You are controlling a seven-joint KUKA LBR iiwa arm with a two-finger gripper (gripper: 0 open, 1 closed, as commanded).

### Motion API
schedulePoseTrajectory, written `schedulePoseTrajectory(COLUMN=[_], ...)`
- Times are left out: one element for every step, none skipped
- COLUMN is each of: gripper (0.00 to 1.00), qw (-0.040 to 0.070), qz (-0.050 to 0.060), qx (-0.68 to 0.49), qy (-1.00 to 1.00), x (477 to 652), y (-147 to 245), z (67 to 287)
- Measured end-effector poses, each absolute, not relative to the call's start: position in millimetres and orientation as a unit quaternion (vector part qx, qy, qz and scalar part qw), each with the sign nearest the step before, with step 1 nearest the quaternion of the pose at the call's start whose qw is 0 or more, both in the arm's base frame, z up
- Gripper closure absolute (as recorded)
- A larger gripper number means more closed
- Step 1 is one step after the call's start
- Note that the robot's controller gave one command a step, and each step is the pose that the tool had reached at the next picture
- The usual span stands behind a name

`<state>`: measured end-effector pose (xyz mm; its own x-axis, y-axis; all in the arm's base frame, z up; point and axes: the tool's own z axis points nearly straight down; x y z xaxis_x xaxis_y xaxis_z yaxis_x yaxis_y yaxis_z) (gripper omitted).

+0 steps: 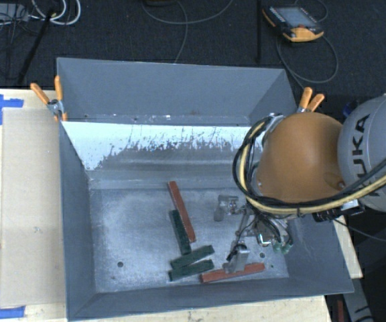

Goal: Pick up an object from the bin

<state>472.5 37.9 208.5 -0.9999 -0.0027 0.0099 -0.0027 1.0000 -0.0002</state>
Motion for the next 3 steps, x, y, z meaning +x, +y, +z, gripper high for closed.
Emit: schedulePoseTrajectory(gripper=[0.00, 1.00, 1.00], qw=[0.001, 0.002, -0.004], qz=[0.000, 0.000, 0.000], qx=[-0.022, -0.023, 0.000], qy=[-1.000, -1.000, -1.000], x=[482.1, 482.5, 504.2], y=[35.2, 35.1, 46.8], z=[66.8, 71.4, 230.2])
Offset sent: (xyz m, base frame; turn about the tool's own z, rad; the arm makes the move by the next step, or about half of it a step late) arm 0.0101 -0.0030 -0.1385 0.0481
